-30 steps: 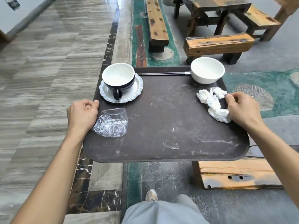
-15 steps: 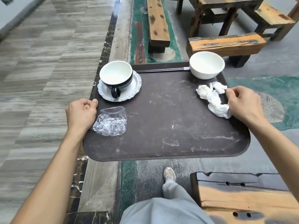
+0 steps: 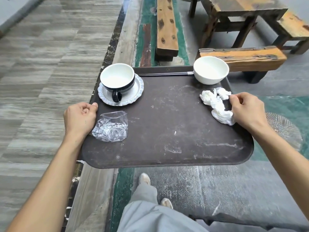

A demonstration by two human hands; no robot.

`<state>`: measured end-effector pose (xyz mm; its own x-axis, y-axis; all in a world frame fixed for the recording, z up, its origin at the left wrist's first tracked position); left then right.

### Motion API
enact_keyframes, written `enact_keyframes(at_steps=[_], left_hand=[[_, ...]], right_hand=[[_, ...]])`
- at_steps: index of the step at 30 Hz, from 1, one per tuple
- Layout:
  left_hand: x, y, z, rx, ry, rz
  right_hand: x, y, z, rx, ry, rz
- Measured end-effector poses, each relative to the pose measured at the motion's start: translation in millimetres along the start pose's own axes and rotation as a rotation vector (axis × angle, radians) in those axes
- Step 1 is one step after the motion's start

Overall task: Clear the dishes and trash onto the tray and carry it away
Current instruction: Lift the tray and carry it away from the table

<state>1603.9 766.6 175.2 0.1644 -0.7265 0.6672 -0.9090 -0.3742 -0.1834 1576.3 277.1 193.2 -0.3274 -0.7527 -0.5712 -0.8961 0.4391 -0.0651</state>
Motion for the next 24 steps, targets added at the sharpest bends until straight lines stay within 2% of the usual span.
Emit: enact_keyframes(at_steps=[17,24], left_hand=[[82,-279,127,-0.072,0.023,0.076],[125,-364,182,-0.087,0.052,0.104]], right_hand=[[-69,-239,71,0.078,-0.008,0.094],[-81,-329,77,0.115,-0.004,0.108]])
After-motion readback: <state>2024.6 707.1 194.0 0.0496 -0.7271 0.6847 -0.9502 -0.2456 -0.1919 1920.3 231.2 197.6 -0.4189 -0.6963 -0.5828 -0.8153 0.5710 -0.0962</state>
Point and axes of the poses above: each hand's wrist, its own y-axis away from the middle knuckle, its own z-axis out of the palm, x = y × z, the point moved 4 cm from there along -y, towards the middle knuckle, and after that the axes turned 2 degrees about z, right-handed, at the moved point
